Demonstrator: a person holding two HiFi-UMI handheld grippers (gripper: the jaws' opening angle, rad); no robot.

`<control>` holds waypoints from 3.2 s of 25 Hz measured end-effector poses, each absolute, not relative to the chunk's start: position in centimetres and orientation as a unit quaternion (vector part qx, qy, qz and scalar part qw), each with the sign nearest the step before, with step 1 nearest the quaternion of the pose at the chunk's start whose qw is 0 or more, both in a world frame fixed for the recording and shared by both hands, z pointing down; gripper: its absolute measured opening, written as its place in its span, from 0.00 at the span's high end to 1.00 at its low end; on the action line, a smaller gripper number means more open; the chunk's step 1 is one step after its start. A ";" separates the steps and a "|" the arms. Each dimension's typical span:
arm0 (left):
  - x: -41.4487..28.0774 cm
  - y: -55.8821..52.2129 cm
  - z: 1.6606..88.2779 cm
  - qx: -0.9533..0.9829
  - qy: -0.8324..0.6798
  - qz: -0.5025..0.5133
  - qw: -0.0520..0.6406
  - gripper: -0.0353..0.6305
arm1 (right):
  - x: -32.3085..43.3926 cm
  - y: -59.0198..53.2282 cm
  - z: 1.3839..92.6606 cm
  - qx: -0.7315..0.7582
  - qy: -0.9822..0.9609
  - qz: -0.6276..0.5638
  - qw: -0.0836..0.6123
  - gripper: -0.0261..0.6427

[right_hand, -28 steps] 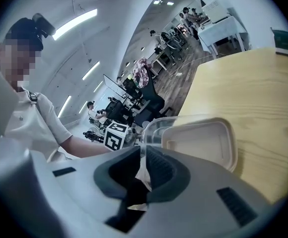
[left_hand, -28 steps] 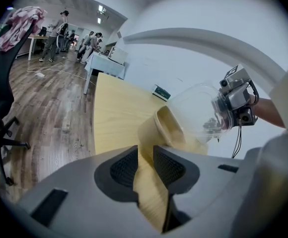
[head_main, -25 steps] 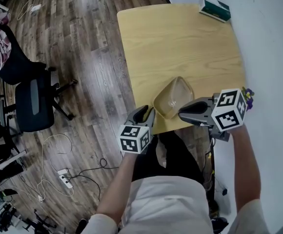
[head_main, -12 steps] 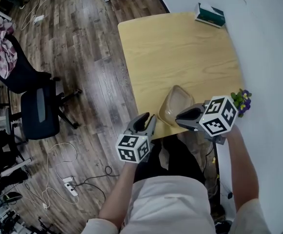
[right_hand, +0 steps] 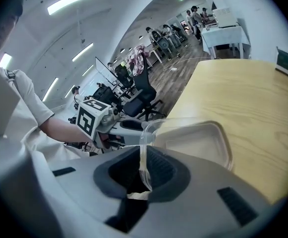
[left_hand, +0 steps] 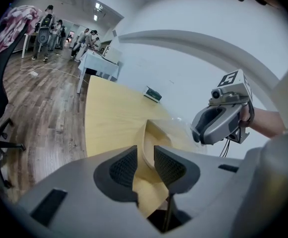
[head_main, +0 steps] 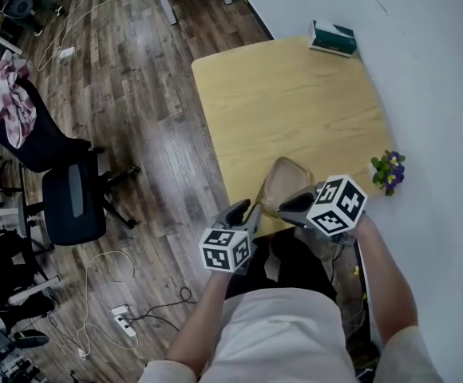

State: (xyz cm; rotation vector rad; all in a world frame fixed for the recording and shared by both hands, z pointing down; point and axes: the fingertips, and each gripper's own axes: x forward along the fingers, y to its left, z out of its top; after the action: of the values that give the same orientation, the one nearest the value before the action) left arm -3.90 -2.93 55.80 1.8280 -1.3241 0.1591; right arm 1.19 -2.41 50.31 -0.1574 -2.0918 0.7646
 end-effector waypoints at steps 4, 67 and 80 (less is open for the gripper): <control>-3.8 -2.5 57.2 0.726 -0.524 0.081 0.438 0.81 | 0.8 -1.5 50.5 -0.062 -0.843 0.298 0.443 0.89; -7.0 -3.5 55.7 0.676 -0.614 0.090 0.397 0.91 | 5.3 -8.2 41.8 0.120 -0.900 0.029 0.419 0.90; -3.0 -1.1 45.2 0.693 -0.652 0.063 0.301 0.91 | 7.8 -5.5 38.7 0.103 -0.927 -0.020 0.359 0.89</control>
State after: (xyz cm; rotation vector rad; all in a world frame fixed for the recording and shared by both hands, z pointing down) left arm -3.04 -1.13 45.25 1.8390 -1.7297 0.1684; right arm 7.83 -5.50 38.73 0.2652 -2.3921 -0.0512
